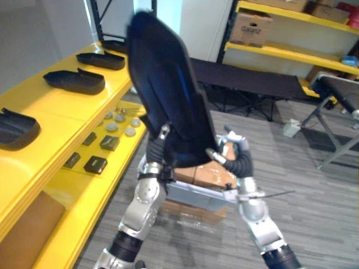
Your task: Walk over and take plastic housings, then place them on the shelf
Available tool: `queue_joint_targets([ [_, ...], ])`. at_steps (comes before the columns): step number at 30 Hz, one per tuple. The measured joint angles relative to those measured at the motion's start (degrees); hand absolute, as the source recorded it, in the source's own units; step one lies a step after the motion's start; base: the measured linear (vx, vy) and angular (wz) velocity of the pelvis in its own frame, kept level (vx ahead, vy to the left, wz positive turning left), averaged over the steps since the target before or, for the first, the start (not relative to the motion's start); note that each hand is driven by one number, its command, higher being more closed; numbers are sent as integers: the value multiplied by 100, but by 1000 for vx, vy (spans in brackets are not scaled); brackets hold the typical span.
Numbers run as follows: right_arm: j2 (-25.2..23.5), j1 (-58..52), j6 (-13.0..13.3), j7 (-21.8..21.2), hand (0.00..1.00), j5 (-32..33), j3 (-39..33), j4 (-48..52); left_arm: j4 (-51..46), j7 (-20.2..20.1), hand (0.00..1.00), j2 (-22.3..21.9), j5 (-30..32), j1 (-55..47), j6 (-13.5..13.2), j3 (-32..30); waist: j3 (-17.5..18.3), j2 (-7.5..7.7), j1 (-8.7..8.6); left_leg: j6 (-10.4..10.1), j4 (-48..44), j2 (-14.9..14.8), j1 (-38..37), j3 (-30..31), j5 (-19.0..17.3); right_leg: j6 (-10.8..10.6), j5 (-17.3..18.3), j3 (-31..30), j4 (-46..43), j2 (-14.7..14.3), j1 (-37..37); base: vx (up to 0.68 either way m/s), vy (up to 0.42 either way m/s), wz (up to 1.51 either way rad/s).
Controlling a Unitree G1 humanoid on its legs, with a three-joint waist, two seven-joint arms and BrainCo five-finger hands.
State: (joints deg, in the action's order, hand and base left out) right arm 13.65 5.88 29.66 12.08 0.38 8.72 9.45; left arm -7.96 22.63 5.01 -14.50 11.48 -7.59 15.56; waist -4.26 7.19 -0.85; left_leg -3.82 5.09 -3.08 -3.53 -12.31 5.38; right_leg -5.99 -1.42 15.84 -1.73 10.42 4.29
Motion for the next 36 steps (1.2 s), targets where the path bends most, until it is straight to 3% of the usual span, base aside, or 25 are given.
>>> queue_joint_targets([
  [6,-2,192,155,-348,0,1565,-1263,797,9,493,100,-4,1139,-116,4,-620,34,-155,-38,1,7,1,-35,-59,-4,23,25,-51,22,2,-9,-22,10,-5],
  [9,-36,-21,174,-410,0,1960,-1668,868,9,664,100,-46,1564,-337,1,-868,79,-234,-131,1,8,-2,-34,-67,-4,20,23,-58,48,-2,-8,4,3,-1],
  [12,-289,-647,98,-492,0,2364,-2204,868,10,925,100,-106,1801,-720,-14,-1114,118,-328,-179,-6,9,-22,-27,-98,-8,9,15,-92,96,-29,-12,33,-5,-6],
  [14,-496,-982,-87,-523,0,2402,-2351,793,11,1041,100,-107,1805,-892,-133,-1271,112,-356,-236,-21,9,-48,-26,-153,-18,6,4,-161,137,-63,-30,17,-12,-14],
  [18,-1142,-2101,-479,-494,0,2496,-2315,183,-127,1068,100,-231,1858,-1494,-616,-1440,124,-387,-322,-66,9,-98,4,-254,-58,12,6,-233,150,-108,-117,21,-13,-12],
  [21,-1541,-2851,-660,-499,0,2954,-2257,-424,-475,972,100,-404,1835,-2163,-880,-1369,114,-421,-329,-89,8,-126,83,-309,-78,12,6,-290,163,-139,-215,31,-11,-10],
  [23,-1647,-3091,-674,-578,0,3244,-2254,-723,-478,909,100,-434,1658,-2463,-946,-1292,120,-479,-333,-97,8,-134,66,-343,-98,-11,-12,-320,171,-145,-214,41,-5,-11],
  [28,-1670,-3242,-675,-900,0,3228,-2251,-1076,-478,867,100,-452,1432,-2745,-1085,-1238,127,-528,-330,-102,7,-136,63,-343,-109,-26,-45,-314,242,-151,-178,7,0,0],
  [34,-1561,-2891,-712,-1102,0,2875,-1783,-1063,-1063,1409,100,-436,1561,-2856,-1109,-1754,123,-524,-234,-97,7,-70,174,39,-125,-55,15,37,336,-104,3,-5,3,29],
  [36,-1436,-2705,-736,-1095,0,2794,-1548,-1063,-1389,1567,100,-447,1578,-2921,-1097,-1997,118,-532,-93,-75,7,-22,260,258,-103,-86,47,265,336,-52,45,21,17,66],
])
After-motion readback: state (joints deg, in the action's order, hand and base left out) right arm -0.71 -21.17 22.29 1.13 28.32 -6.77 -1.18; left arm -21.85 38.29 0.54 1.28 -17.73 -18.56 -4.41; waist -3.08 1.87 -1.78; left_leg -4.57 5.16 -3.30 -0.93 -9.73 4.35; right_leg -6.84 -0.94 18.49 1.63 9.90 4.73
